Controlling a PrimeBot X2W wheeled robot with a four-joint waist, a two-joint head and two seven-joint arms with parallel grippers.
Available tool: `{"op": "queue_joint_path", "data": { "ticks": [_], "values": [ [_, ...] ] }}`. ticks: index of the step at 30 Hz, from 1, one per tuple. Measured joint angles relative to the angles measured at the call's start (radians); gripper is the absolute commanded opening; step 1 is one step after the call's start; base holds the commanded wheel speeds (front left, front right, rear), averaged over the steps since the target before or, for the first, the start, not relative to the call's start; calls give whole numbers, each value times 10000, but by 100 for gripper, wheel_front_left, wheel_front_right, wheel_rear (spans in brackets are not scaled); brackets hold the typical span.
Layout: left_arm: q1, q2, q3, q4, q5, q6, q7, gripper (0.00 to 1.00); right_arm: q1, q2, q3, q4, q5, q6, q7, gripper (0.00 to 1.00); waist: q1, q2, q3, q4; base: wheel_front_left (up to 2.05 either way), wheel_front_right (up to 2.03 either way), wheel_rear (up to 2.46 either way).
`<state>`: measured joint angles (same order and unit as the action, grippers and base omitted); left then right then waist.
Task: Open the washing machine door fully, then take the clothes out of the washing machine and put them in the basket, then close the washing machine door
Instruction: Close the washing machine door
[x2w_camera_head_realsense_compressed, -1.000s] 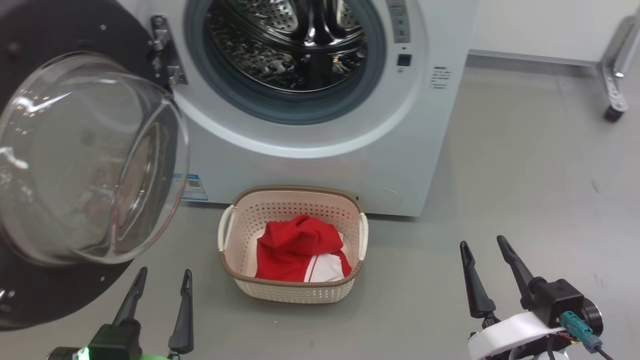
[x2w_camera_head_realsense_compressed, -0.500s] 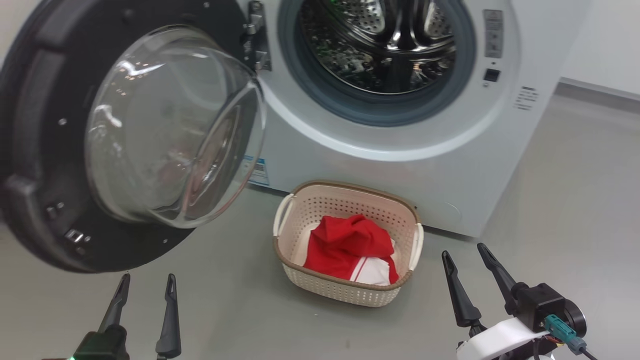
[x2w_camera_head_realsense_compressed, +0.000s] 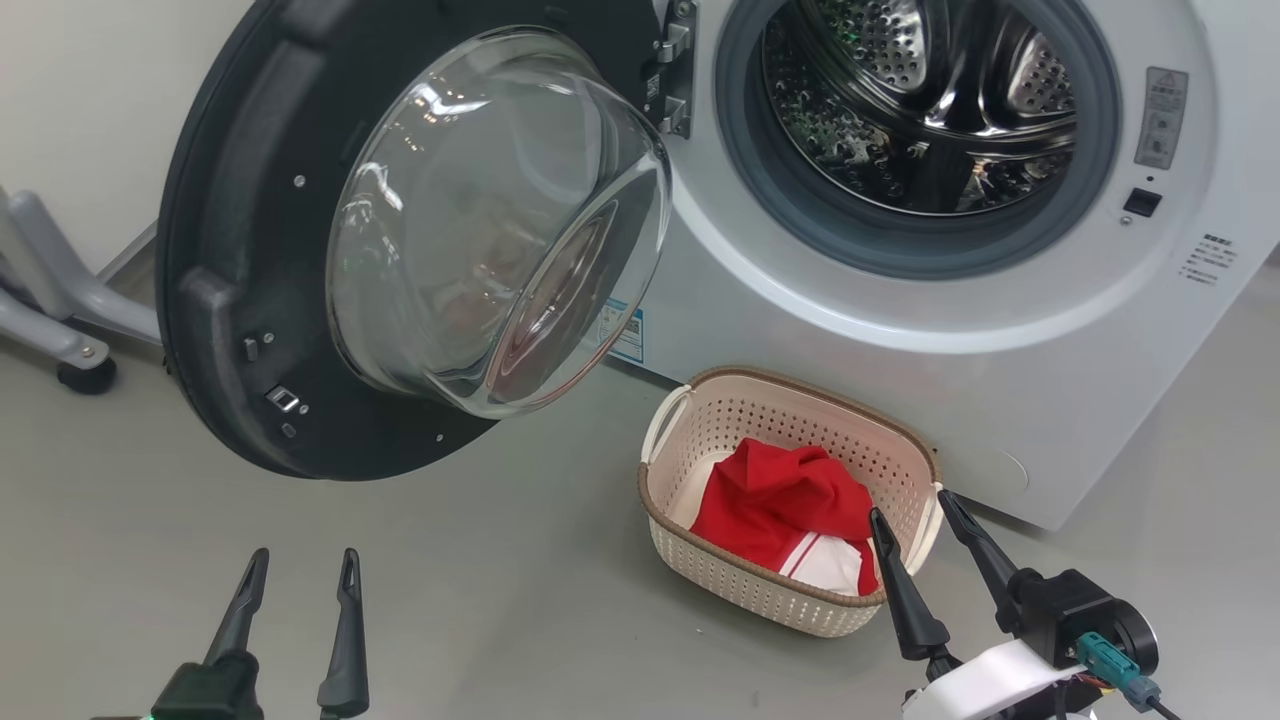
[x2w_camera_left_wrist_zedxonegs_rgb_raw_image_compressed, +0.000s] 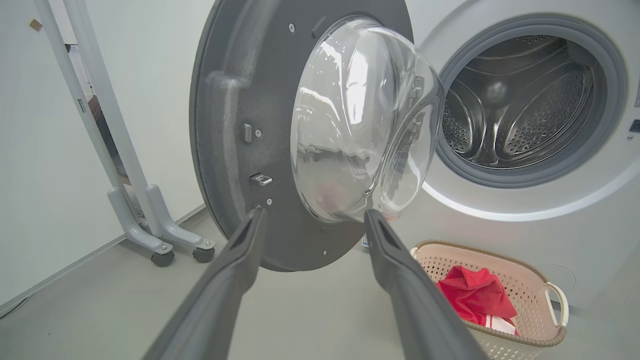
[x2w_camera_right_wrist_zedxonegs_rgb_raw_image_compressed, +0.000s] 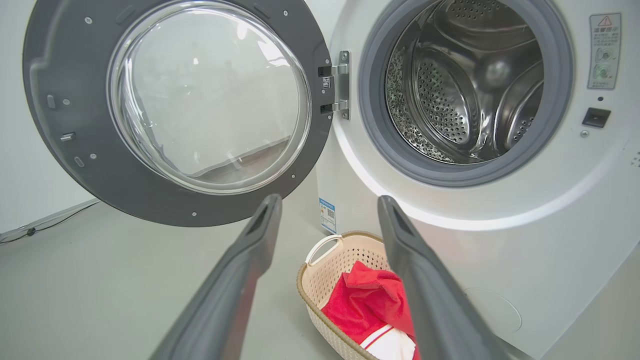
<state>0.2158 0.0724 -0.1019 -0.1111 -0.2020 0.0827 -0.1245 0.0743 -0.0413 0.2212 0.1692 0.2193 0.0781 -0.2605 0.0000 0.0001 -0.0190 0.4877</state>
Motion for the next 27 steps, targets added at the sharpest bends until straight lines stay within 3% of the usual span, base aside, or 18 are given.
{"op": "queue_joint_path", "data": {
  "ticks": [13,14,15,16,17,23,27],
  "values": [
    [12,6,71,2,-90,0,0,100,-3,0,98,71,33,-4,0,100,0,0,-81,185,0,0,0],
    [13,6,69,2,-90,0,0,96,-3,0,104,71,35,-6,0,100,0,0,-80,186,0,0,0],
    [14,6,69,0,-90,-2,0,47,-3,0,109,71,36,-10,0,100,0,0,-77,188,0,0,0],
    [17,8,69,0,-92,-2,0,9,-3,0,113,71,46,-10,0,100,0,0,-73,191,0,0,0],
    [22,13,71,0,-92,-2,0,0,-3,0,115,71,73,-10,0,100,0,0,-66,193,0,0,0],
    [41,13,77,-61,-330,-100,-15,0,-6,0,127,96,88,-12,0,100,0,0,-12,206,0,0,0],
    [39,-35,309,-261,-1126,-278,-146,0,-23,0,148,98,86,-13,0,100,0,0,18,214,0,0,0]
  ]
}}
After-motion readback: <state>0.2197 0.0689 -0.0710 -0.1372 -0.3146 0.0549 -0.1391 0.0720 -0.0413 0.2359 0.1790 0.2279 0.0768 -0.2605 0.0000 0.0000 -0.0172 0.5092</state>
